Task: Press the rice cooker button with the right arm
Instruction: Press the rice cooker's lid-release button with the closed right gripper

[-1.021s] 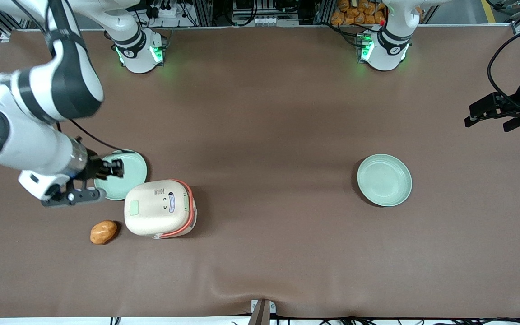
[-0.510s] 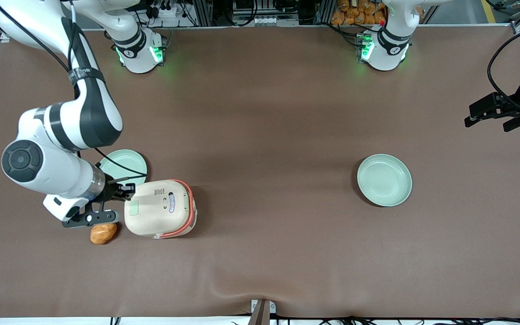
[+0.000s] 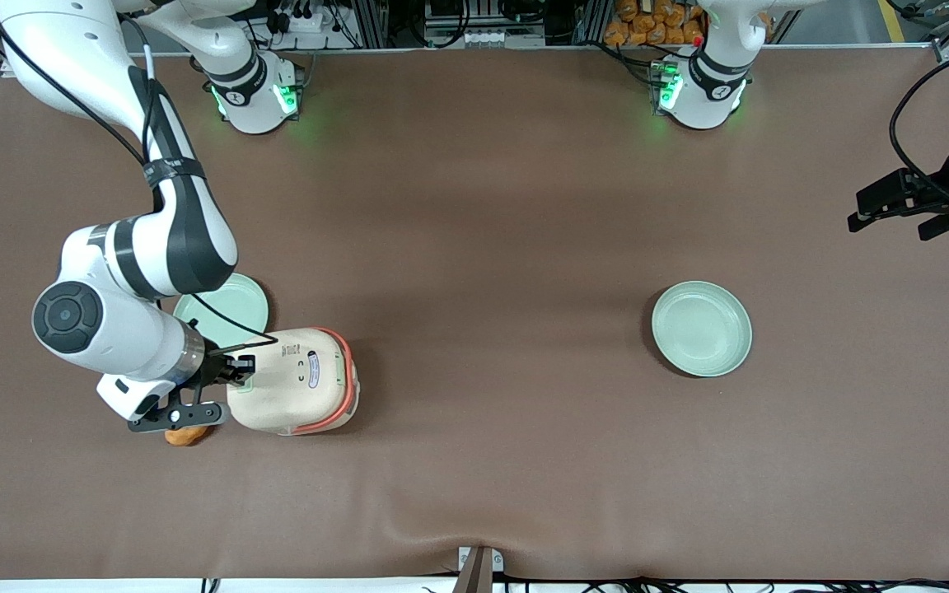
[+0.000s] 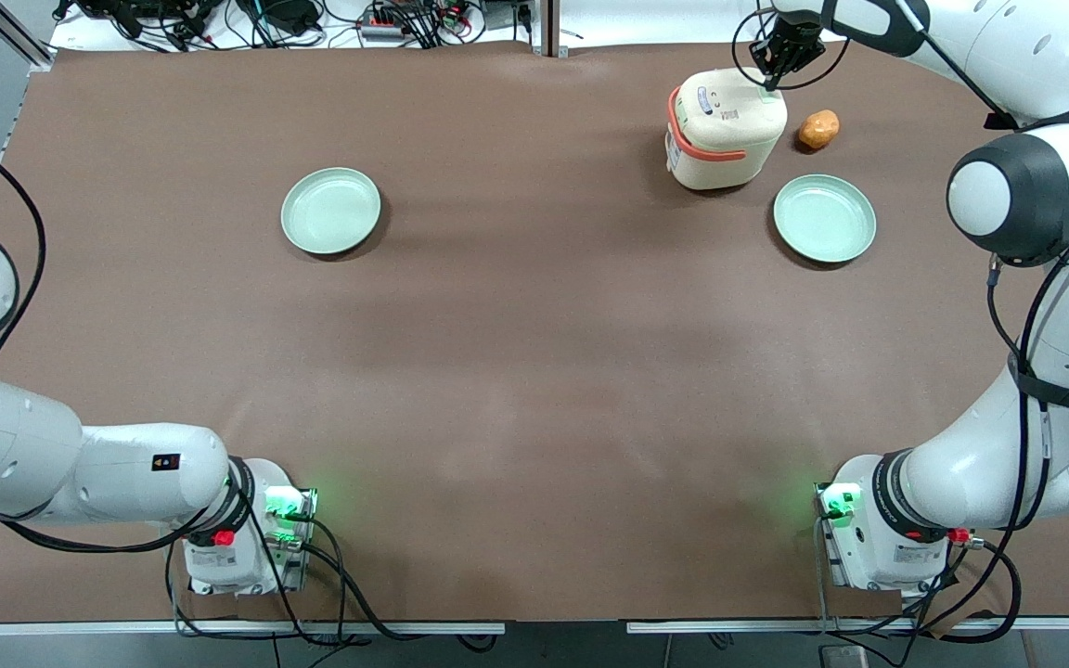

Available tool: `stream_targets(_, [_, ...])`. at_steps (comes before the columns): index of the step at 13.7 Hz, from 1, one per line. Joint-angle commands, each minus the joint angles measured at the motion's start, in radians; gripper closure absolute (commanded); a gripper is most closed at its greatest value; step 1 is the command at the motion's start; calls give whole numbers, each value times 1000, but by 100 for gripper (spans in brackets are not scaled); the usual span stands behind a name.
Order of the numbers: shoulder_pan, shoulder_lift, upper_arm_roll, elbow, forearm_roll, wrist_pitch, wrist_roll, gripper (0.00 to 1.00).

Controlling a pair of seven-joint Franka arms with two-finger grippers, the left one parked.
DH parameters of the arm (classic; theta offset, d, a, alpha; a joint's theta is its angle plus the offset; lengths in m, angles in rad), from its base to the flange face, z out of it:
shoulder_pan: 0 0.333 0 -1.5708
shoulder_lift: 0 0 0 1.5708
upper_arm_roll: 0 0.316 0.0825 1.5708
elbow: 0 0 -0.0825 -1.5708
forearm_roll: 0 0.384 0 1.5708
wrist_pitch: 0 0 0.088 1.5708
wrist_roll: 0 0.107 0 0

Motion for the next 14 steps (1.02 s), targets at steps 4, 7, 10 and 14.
stream_targets(4, [-7,21,2,15,11,2,-1,97])
stream_targets(7, [-5,34,2,15,12,2,-1,97])
stream_targets(10, [-4,42,2,15,12,2,-2,97])
stream_targets(14, [-7,57,2,15,11,12,-13,97])
